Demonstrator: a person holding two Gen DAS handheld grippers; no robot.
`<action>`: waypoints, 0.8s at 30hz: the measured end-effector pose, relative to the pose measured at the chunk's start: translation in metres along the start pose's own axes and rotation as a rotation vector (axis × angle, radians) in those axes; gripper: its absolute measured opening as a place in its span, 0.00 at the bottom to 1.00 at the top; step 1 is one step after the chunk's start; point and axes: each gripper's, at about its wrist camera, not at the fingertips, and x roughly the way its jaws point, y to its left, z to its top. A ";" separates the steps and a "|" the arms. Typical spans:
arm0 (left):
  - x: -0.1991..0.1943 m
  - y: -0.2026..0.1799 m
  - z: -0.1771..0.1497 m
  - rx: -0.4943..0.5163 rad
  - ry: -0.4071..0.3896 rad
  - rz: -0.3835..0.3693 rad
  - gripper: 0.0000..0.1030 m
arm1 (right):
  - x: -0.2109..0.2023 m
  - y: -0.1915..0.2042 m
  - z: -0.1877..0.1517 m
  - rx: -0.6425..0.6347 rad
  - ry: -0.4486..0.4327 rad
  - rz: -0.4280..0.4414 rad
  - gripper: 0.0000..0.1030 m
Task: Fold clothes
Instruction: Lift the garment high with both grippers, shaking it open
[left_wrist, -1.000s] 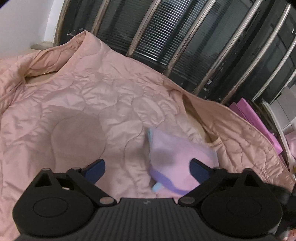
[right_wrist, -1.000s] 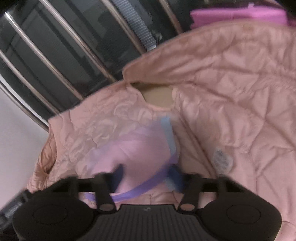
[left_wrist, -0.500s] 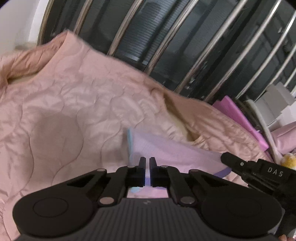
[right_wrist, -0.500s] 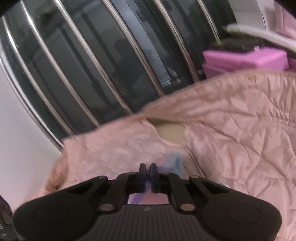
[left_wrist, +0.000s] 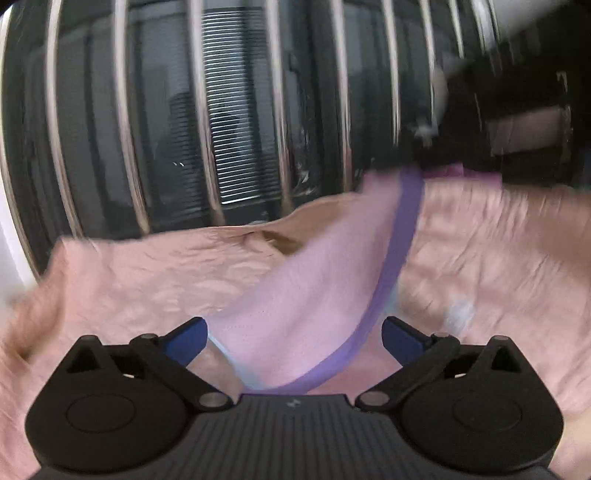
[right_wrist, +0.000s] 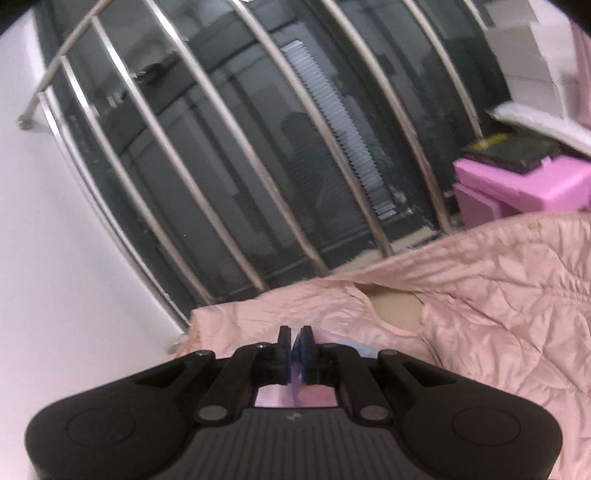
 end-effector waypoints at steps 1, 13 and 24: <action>0.002 -0.004 -0.001 0.035 0.002 0.027 0.88 | -0.005 0.005 0.001 -0.014 -0.013 0.001 0.04; -0.151 0.082 0.048 -0.352 -0.426 0.011 0.04 | -0.087 0.062 0.014 -0.171 -0.224 0.044 0.03; -0.284 0.065 0.042 -0.322 -0.702 0.075 0.04 | -0.192 0.121 0.005 -0.363 -0.456 0.112 0.01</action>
